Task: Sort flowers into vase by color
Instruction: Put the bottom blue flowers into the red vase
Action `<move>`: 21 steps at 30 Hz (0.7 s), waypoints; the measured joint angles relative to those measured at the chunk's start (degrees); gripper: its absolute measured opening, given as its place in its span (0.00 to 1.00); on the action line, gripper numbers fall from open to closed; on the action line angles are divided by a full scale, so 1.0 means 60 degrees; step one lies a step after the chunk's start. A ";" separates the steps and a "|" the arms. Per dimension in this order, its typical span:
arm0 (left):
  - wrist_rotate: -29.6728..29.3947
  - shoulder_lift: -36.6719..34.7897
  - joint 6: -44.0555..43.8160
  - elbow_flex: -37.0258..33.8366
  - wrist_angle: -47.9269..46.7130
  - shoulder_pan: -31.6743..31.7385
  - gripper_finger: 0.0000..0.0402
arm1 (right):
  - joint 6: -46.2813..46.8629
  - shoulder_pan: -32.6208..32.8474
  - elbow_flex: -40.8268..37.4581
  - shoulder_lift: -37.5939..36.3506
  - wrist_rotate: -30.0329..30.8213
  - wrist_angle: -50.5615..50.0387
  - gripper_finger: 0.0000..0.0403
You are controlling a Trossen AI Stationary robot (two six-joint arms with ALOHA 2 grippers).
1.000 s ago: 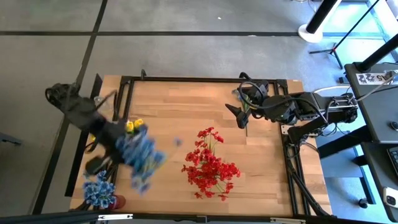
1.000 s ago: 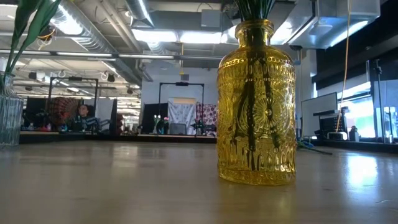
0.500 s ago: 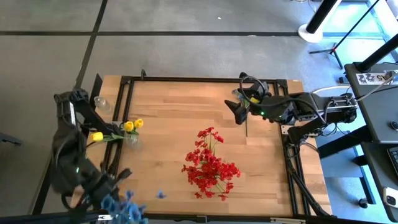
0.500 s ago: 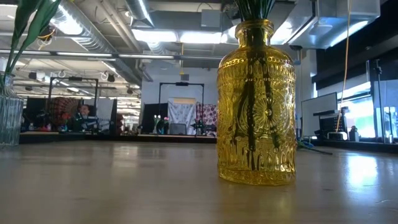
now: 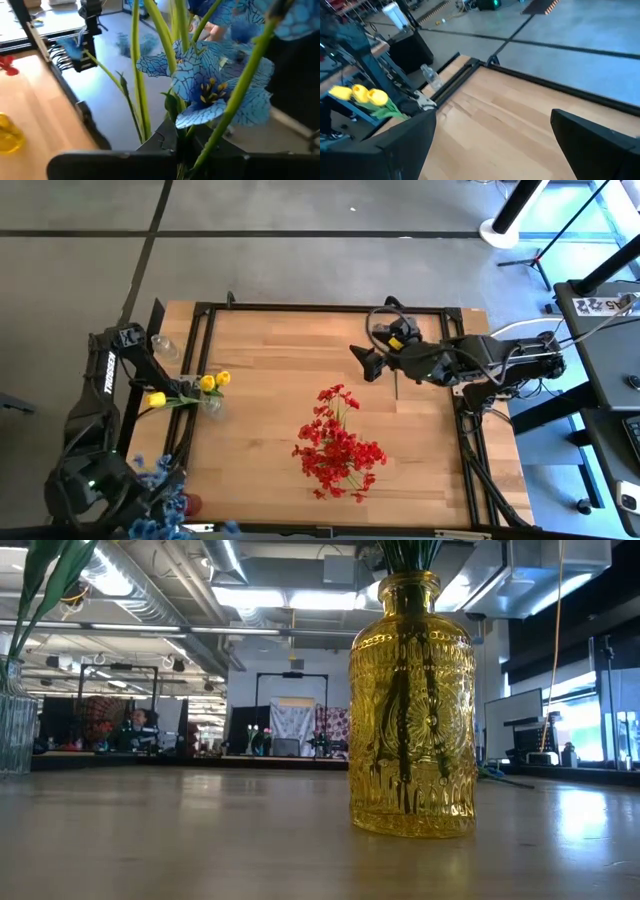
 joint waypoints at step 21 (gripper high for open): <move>0.3947 -0.1925 0.1260 -0.2832 0.3064 0.1341 0.02 | 0.0405 0.0000 -0.0004 0.0265 -0.0302 -0.0048 0.97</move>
